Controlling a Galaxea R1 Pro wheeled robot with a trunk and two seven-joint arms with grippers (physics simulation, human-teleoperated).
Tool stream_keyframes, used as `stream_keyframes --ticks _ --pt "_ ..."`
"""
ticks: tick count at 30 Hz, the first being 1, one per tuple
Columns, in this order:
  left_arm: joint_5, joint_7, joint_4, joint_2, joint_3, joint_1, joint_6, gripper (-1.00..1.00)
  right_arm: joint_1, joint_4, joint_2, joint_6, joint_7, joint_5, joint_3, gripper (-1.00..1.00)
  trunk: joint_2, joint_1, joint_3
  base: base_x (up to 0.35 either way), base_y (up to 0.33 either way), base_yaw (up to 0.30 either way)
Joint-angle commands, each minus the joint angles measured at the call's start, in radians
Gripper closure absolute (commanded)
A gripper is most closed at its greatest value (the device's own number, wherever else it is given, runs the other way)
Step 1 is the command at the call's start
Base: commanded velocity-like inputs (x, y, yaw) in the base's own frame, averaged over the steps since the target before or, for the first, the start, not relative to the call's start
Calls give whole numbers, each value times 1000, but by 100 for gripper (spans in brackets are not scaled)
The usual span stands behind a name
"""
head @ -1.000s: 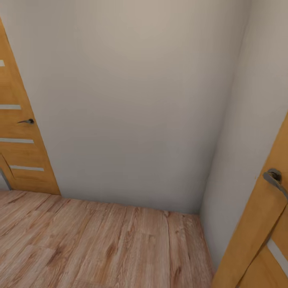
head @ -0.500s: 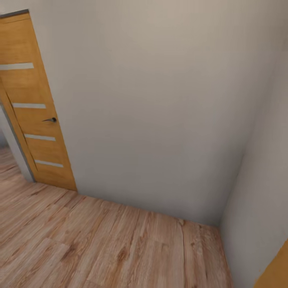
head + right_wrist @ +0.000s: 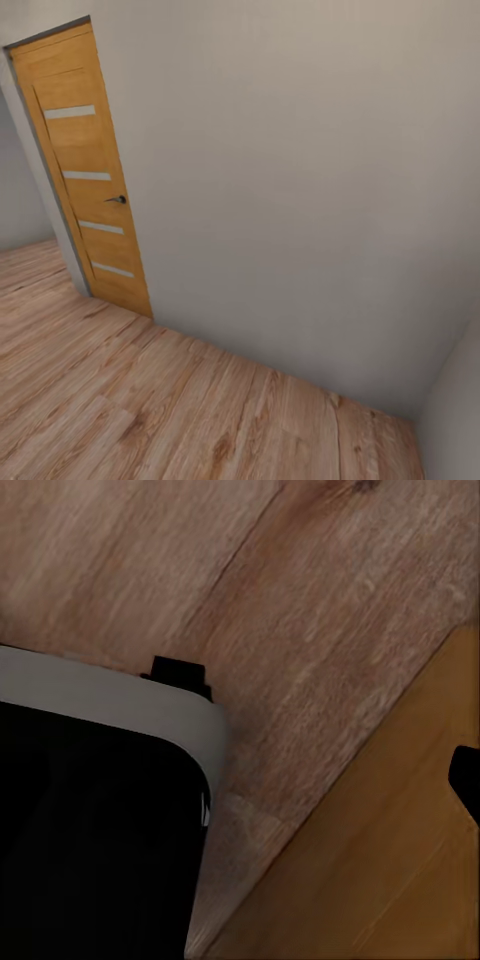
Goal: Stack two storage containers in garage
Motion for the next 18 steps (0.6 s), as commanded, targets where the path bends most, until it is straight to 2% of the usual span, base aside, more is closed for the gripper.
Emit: stream_keyframes --ticks 1,18 --pt "5 0 0 0 1 0 -2 -100 0 2 1 -5 0 -9 8 -100 0 1 -1 321 0 271" --pt "5 0 0 0 1 0 -2 -100 0 2 4 -5 0 -8 8 -100 0 1 -1 321 0 271"
